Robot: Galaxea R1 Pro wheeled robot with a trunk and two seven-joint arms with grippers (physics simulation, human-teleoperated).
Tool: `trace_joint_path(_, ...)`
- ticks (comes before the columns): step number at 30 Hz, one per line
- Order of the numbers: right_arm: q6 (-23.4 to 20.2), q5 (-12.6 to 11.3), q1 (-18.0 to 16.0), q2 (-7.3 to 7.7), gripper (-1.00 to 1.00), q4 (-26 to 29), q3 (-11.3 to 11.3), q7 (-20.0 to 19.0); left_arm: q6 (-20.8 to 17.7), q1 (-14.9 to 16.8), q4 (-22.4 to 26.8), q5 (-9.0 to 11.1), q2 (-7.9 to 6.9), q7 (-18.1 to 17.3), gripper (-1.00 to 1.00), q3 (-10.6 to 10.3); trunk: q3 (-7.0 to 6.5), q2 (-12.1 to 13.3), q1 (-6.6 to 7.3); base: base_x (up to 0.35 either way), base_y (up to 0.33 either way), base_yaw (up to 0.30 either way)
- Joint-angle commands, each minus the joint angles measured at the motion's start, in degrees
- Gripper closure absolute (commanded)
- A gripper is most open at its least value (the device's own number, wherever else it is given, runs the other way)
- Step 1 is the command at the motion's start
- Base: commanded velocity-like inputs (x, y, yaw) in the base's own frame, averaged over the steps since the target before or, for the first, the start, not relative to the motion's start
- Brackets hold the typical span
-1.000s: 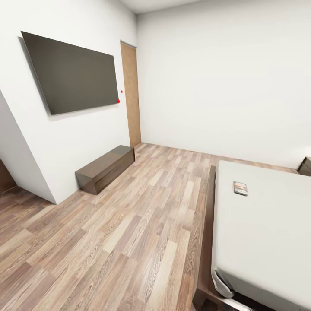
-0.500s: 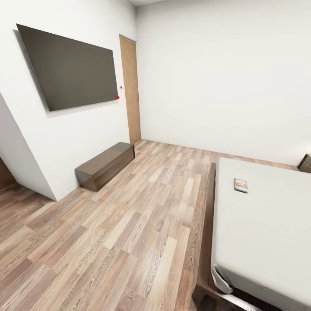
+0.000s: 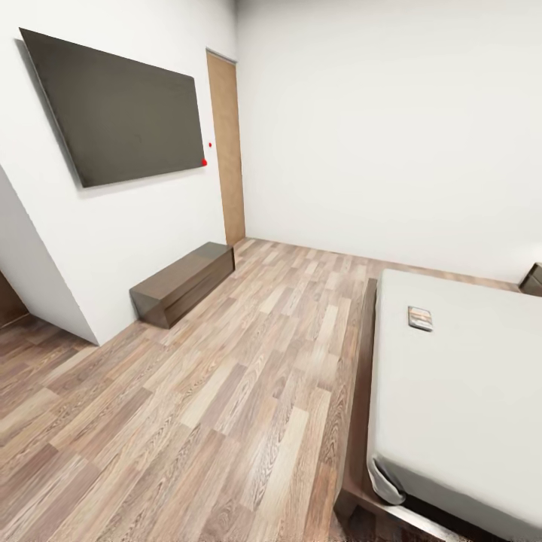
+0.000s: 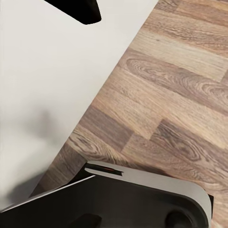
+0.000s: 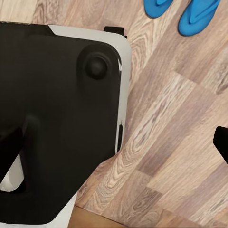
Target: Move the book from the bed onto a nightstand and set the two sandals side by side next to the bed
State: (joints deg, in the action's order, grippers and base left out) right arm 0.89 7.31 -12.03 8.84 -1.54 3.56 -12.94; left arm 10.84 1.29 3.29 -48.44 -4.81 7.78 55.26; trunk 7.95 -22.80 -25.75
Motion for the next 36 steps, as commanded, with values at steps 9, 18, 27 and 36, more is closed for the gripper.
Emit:
trace_joint_path(9, 0.1, 0.6, -0.1, -0.04, -1.00, -0.1, 0.4, -0.1, 0.2, 0.1, -0.1, -0.6, -0.02, 0.4, -1.00, 0.4, 0.44, -0.1, -0.03, 0.000, 0.000, 0.000)
trace_joint_path(18, 0.2, 0.6, -0.1, -0.05, -1.00, -0.1, 0.4, -0.1, 0.2, 0.1, -0.1, -0.6, -0.02, 0.4, -1.00, 0.4, 0.50, -0.1, -0.03, 0.000, 0.000, 0.000)
trace_joint_path(27, 0.2, 0.6, -0.1, -0.05, -1.00, -0.1, 0.5, -0.1, 0.2, 0.1, -0.1, -0.6, -0.02, 0.4, -1.00, 0.4, 0.52, -0.1, -0.03, 0.000, 0.000, 0.000)
trace_joint_path(36, 0.2, 0.6, -0.1, -0.14, -1.00, -0.1, 0.4, 0.0, 0.2, 0.1, -0.1, -0.6, 0.01, 0.4, -1.00, 0.4, 0.53, -0.1, -0.03, 0.000, 0.000, 0.045)
